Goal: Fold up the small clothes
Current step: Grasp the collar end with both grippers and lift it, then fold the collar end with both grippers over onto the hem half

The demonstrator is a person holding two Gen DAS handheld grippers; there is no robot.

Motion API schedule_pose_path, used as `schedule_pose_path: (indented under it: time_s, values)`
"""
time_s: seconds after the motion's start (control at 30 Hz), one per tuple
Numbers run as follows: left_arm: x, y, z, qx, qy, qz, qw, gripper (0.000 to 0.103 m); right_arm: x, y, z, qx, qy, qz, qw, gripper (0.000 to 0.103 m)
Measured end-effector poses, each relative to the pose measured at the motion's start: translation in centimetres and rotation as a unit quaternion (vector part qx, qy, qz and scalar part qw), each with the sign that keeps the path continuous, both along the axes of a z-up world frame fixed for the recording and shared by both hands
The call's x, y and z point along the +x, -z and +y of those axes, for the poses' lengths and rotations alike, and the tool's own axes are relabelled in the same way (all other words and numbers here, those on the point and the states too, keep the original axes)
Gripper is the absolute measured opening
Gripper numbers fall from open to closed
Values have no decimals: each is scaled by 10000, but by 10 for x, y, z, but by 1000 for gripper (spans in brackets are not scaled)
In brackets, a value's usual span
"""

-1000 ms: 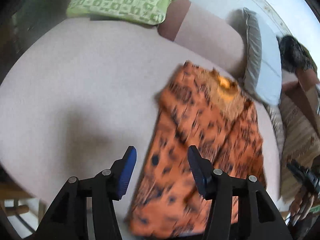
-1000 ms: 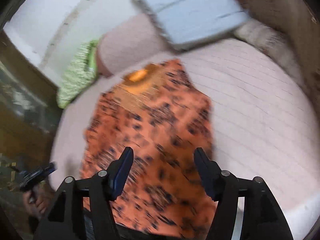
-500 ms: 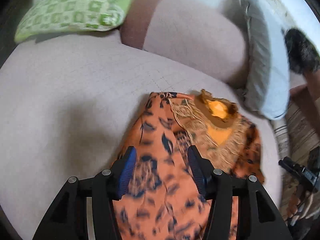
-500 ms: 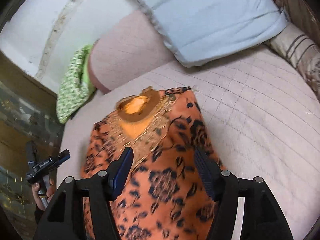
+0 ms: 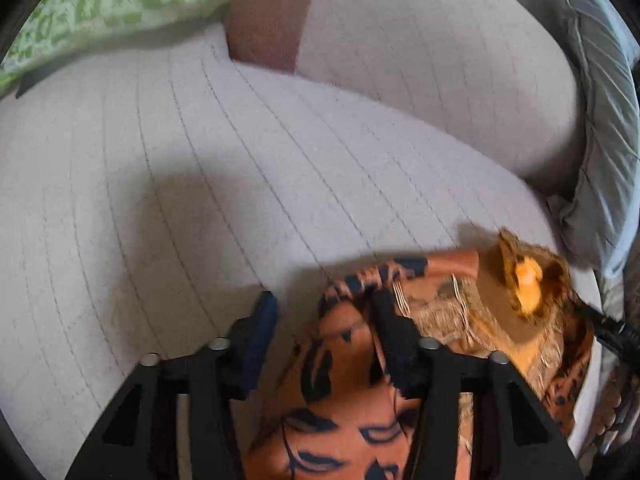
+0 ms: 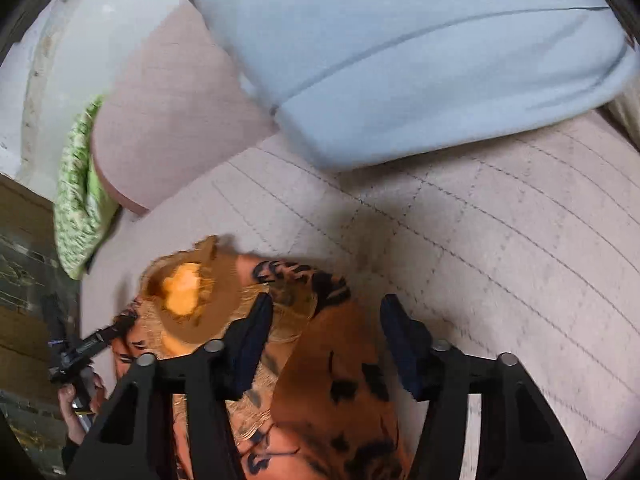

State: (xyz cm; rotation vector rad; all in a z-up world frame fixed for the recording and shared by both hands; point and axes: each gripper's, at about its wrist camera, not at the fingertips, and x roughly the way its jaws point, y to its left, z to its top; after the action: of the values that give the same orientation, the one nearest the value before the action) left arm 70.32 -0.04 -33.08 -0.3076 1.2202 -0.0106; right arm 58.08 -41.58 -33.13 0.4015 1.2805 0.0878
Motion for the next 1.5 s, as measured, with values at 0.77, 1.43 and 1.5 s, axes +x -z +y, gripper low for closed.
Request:
schedule_pose_path:
  time_s: [0.77, 1.43, 1.5]
  values:
    - [-305, -155, 58, -906, 312, -1918, 9767, 7, -288, -188, -10, 189, -589, -1641, 9845, 12]
    - [-441, -44, 69, -942, -166, -255, 9951, 9, -421, -97, -9, 203, -243, -196, 9993, 12]
    - [-441, -36, 73, -990, -246, -175, 9946, 9, -429, -94, -10, 260, -128, -131, 9995, 12]
